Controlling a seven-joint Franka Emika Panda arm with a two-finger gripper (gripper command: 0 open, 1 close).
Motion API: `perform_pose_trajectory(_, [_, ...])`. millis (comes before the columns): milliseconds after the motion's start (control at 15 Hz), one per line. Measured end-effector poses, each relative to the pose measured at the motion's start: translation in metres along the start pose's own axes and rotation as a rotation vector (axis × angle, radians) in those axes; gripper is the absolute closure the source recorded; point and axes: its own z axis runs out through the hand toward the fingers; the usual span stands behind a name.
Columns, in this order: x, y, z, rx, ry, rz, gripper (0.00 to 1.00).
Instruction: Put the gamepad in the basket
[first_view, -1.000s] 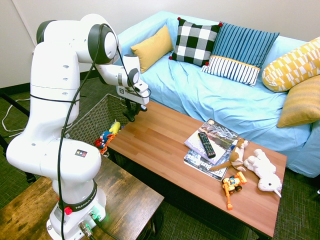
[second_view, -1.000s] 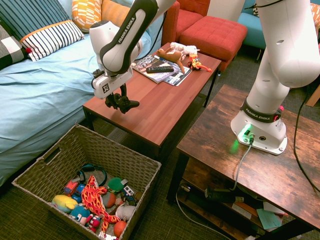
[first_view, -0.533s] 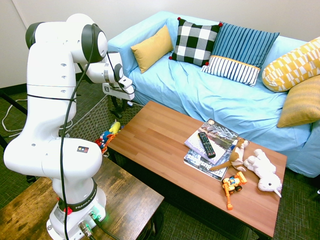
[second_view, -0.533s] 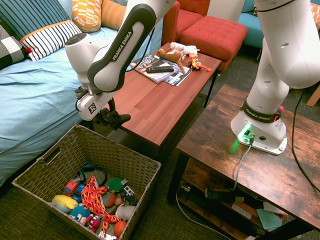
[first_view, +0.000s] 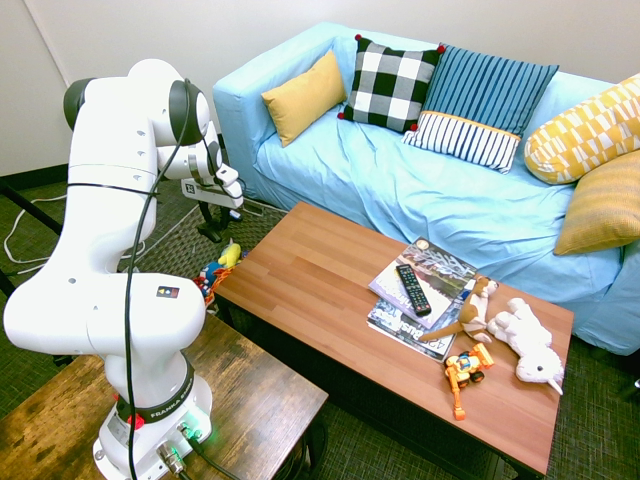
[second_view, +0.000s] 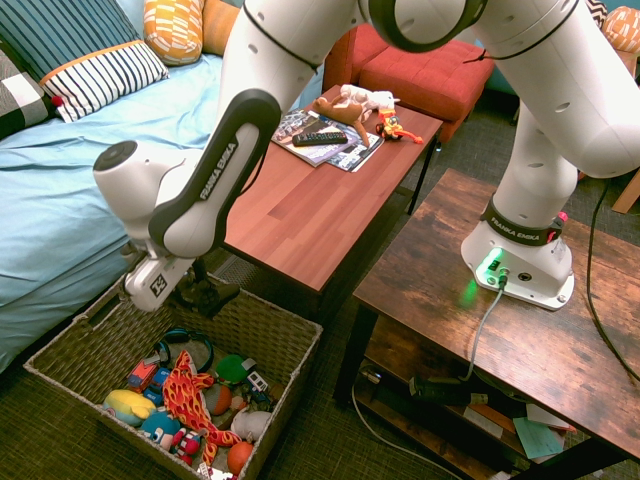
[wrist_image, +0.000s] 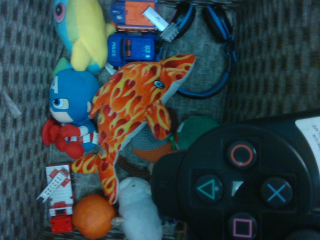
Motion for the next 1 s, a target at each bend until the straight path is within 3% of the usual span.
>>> perform_pose_trajectory(267, [-0.012, -0.032, 0.032, 0.027, -0.023, 0.012, 1.0])
perform_pose_trajectory(333, [-0.011, -0.037, 0.038, 0.032, -0.028, 0.018, 0.0])
perform_pose_trajectory(1000, [0.001, -0.05, 0.051, 0.019, -0.041, 0.022, 0.0])
